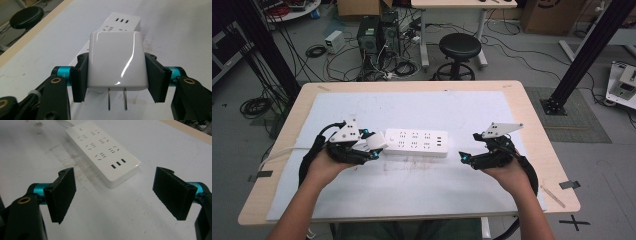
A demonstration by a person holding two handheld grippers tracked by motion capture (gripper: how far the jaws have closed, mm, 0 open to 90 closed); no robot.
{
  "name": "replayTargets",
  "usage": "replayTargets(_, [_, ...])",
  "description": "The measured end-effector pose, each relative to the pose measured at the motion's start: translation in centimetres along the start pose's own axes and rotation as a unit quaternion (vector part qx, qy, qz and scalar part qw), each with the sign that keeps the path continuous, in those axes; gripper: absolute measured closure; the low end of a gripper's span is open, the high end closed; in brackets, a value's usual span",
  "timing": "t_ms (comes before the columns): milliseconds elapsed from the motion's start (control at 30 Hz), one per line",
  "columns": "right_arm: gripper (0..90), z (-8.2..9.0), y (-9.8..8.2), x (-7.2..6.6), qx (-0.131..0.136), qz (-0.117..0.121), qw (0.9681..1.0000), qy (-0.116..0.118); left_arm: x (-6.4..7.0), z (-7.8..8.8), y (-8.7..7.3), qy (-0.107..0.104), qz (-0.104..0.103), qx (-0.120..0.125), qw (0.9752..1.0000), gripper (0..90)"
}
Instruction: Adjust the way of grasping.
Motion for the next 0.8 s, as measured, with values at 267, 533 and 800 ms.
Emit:
replayTargets(267, [19.4,-1.5,0.5,-2.5,-0.005,-0.005,0.999,0.045,2.5,-1.7,1.3,-0.02,-0.037,0.02,0.9989,42.5])
replayTargets(533, [19.4,-2.7,1.6,-5.0,0.001,-0.007,0.9954,0.095,5.9,-3.2,2.2,-0.011,-0.103,0.046,0.9935,42.5])
replayTargets(800, [19.4,-3.6,2.8,-6.8,0.013,-0.016,0.9901,0.139,7.0,-3.4,3.4,-0.004,-0.124,0.068,0.9899,42.5])
Point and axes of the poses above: each handheld gripper's, and its own axes: z roughly backward along the jaws, y roughly out of its top, x roughly to its right, the point moved 9 cm from there along -z, roughly forward along the jaws, and after that the axes turned 13 degrees about -x, right-handed, at the moved point
